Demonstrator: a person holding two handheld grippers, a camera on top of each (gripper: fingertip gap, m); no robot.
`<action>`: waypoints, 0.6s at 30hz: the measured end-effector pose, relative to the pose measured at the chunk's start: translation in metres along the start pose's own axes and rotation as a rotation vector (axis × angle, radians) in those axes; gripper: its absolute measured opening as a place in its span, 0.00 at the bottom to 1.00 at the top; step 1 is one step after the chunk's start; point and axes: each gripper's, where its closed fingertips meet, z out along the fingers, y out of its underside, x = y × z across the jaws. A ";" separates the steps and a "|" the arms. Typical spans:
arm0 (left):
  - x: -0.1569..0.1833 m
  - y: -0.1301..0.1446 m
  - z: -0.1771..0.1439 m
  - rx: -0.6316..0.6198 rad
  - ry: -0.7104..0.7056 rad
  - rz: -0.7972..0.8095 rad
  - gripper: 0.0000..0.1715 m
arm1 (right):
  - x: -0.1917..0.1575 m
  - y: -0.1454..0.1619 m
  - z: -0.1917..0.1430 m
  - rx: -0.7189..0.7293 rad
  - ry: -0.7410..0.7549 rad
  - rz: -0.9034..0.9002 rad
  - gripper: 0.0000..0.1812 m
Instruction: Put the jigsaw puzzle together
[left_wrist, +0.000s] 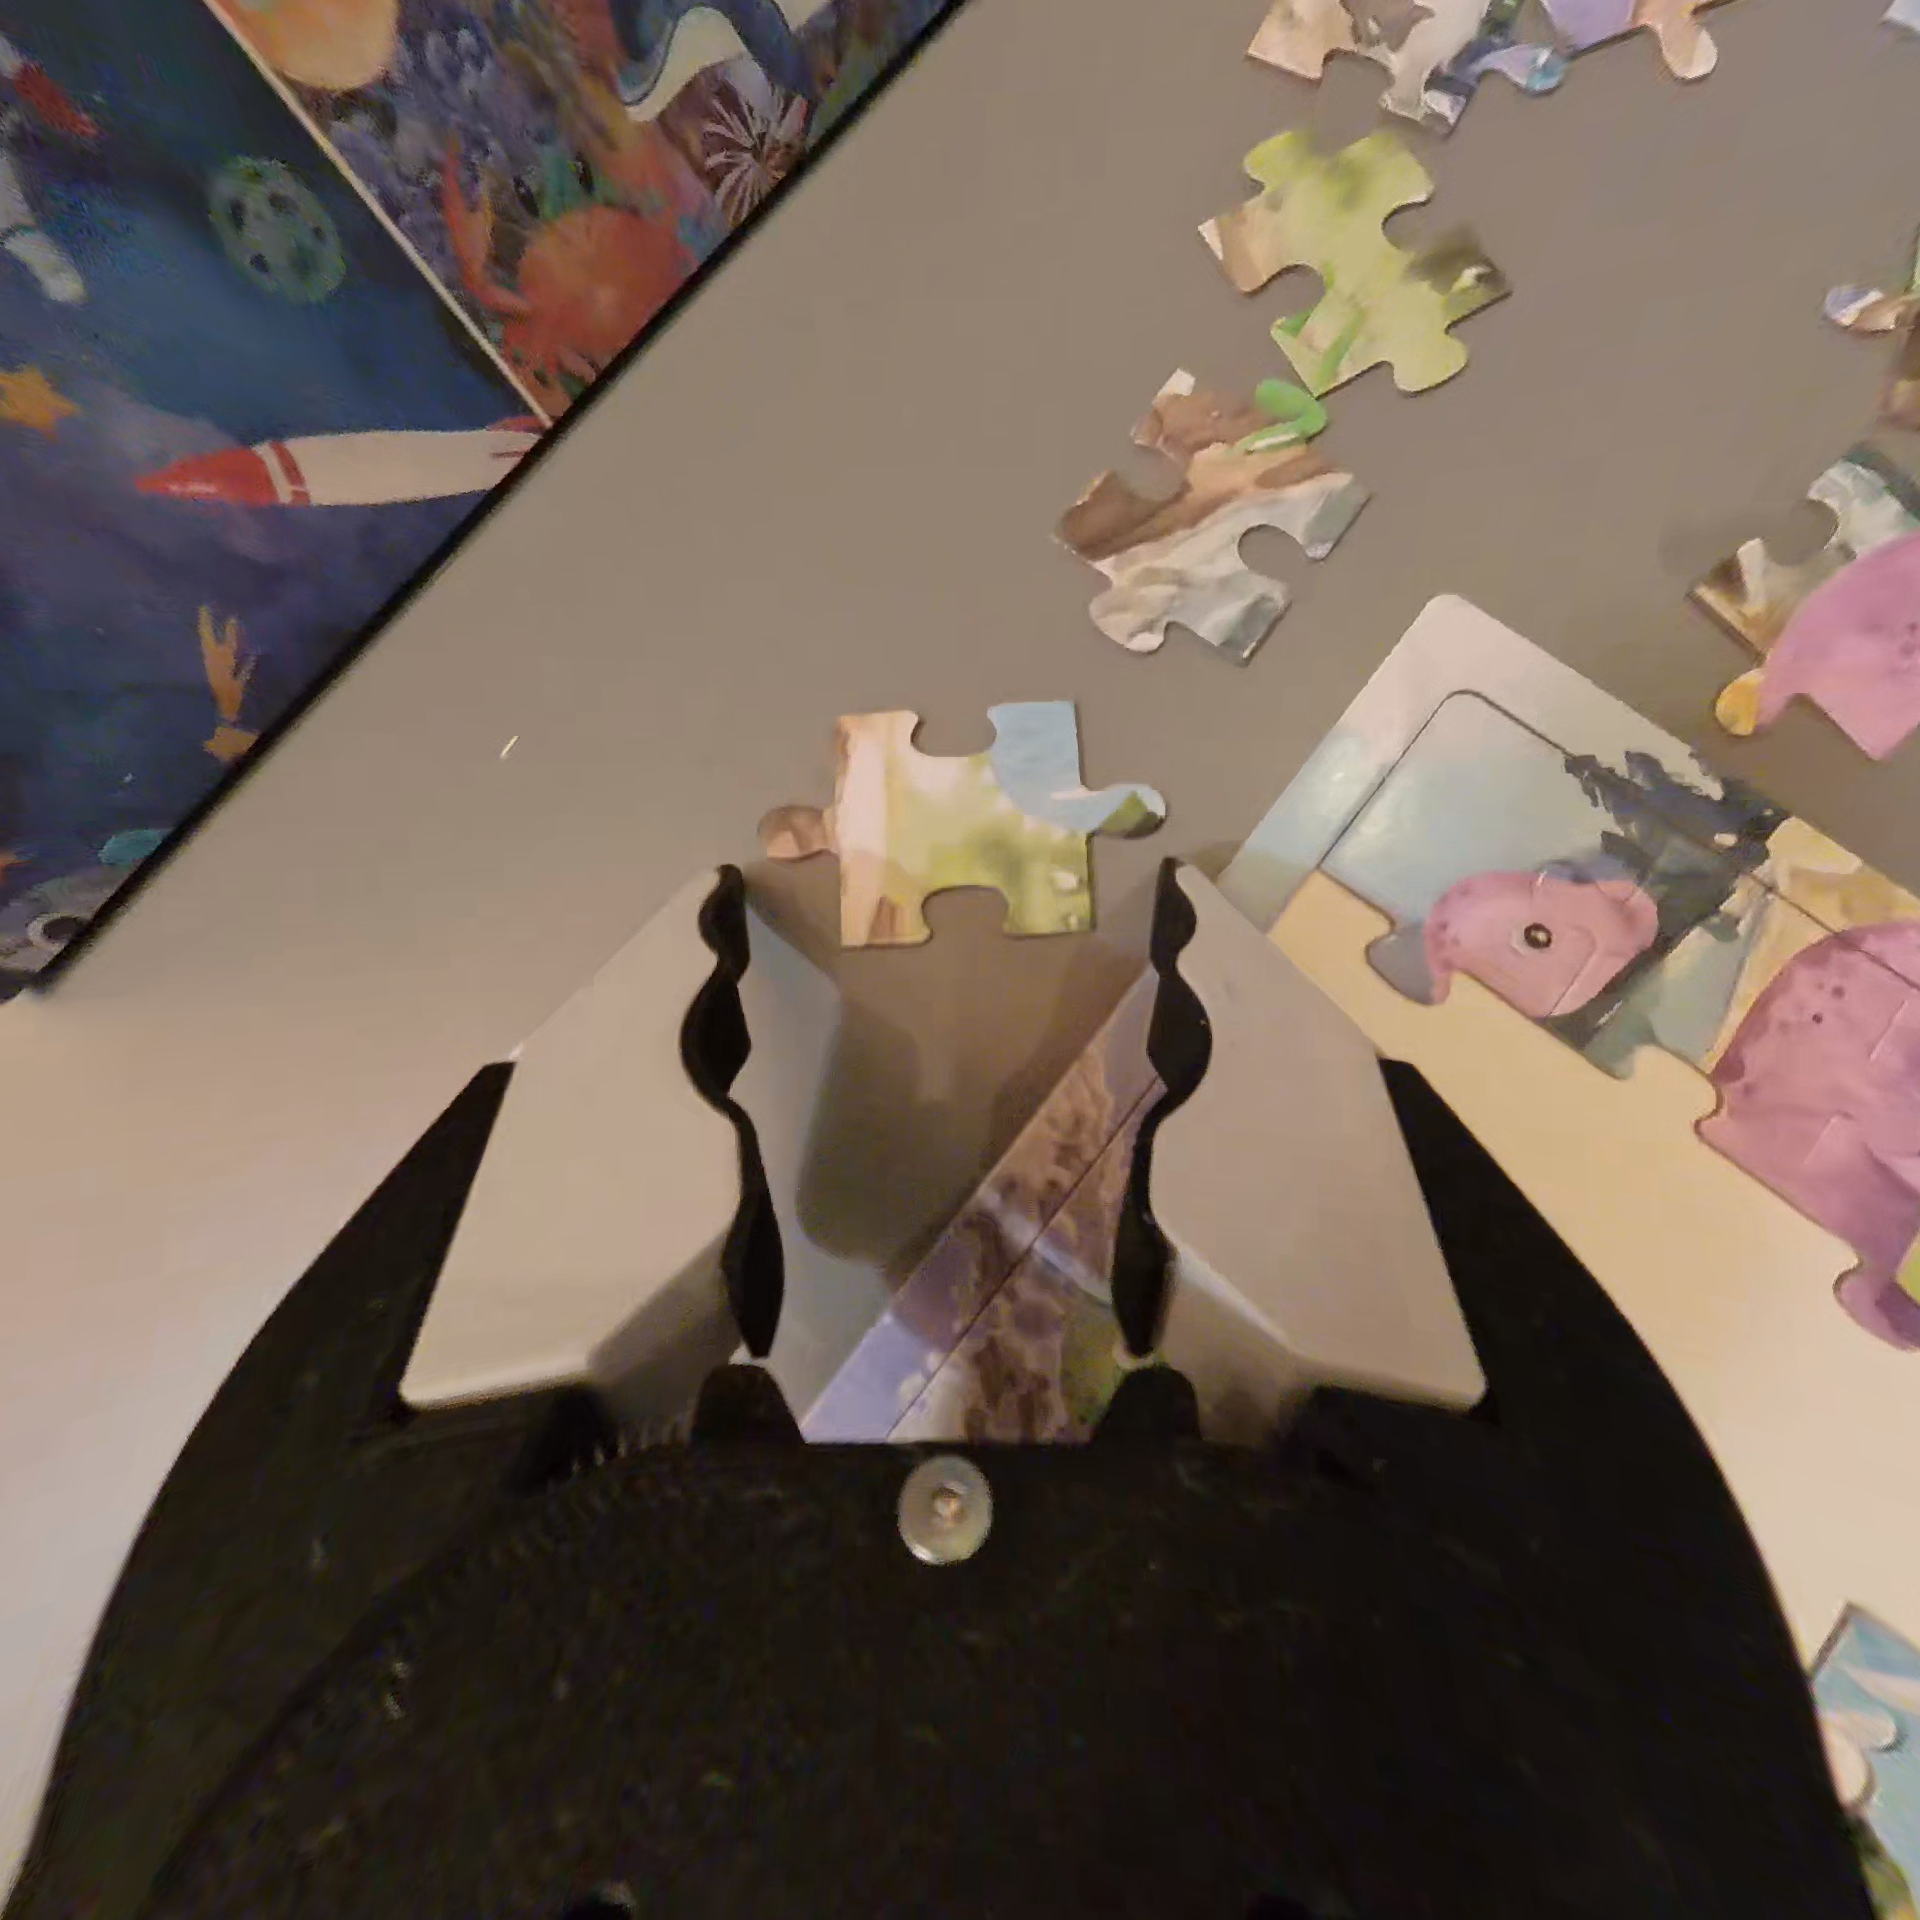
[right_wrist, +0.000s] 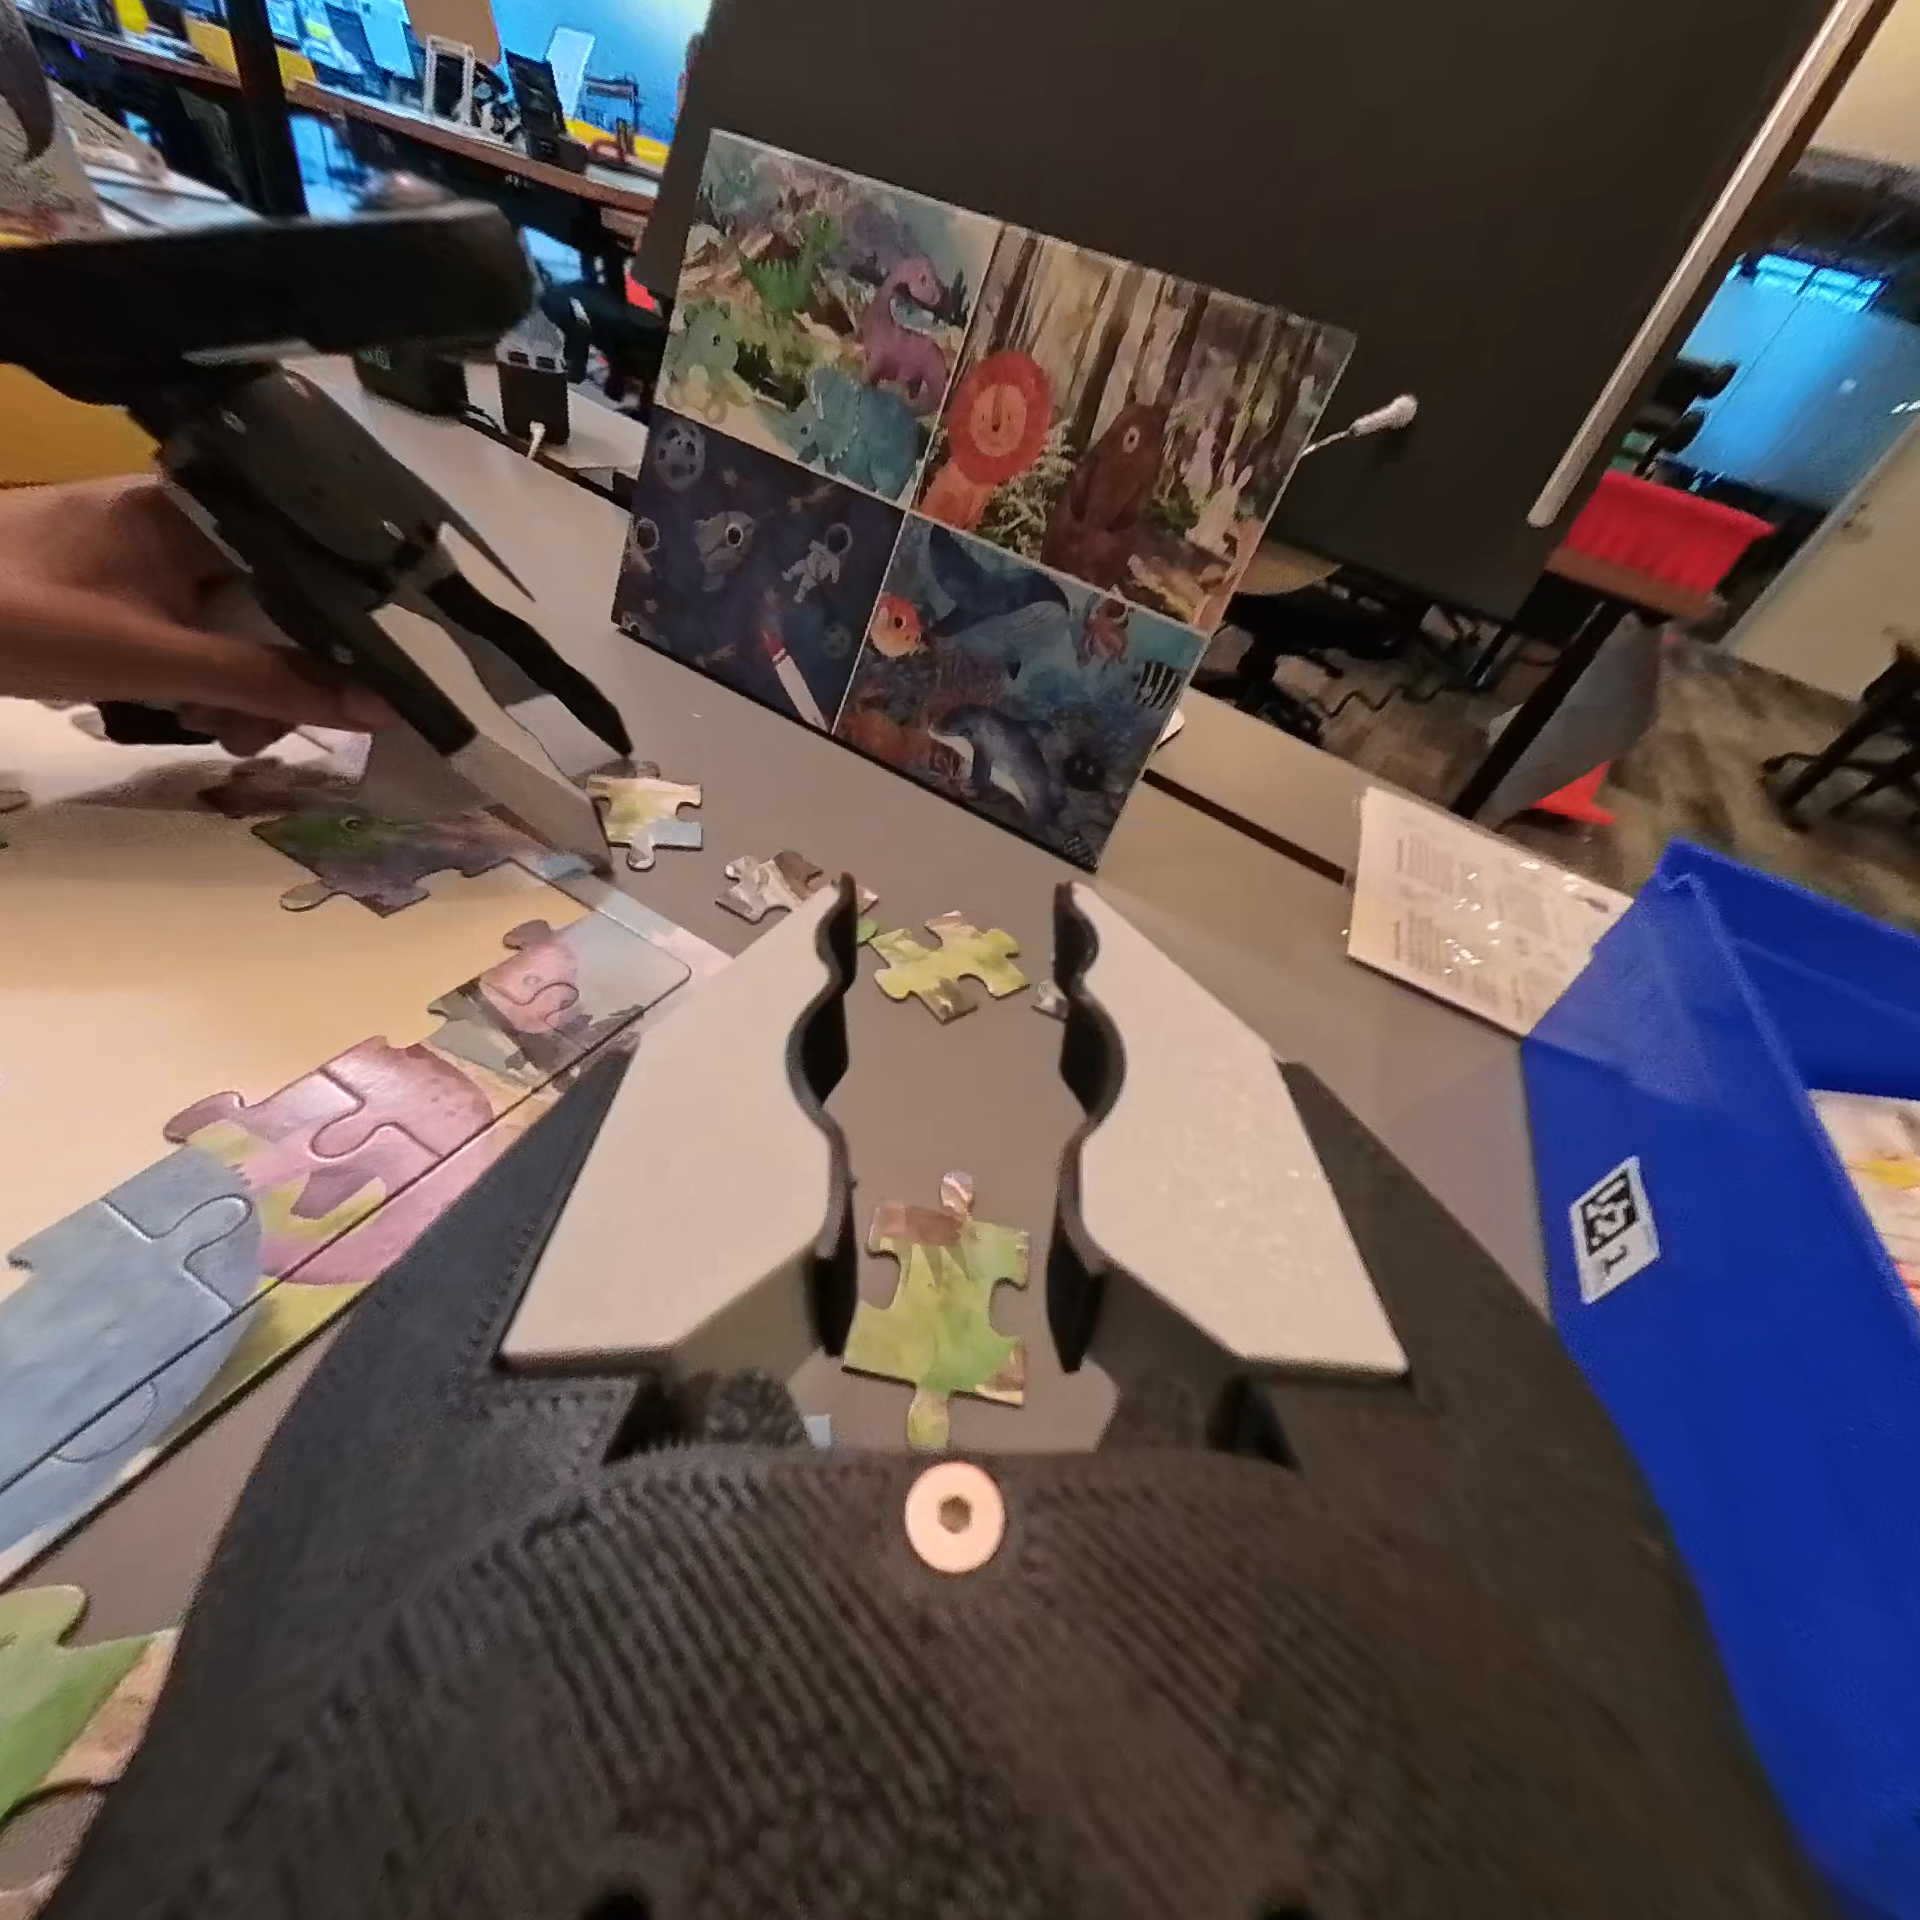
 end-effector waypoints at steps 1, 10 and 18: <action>0.002 -0.001 0.001 -0.011 0.012 -0.005 0.43 | 0.000 -0.003 -0.002 0.013 0.000 0.002 0.20; -0.006 -0.001 -0.007 -0.020 0.018 0.068 0.27 | -0.002 -0.011 -0.007 0.057 -0.030 0.062 0.20; 0.065 0.001 -0.077 0.127 0.369 0.447 0.27 | -0.001 -0.005 -0.003 0.027 -0.019 0.045 0.21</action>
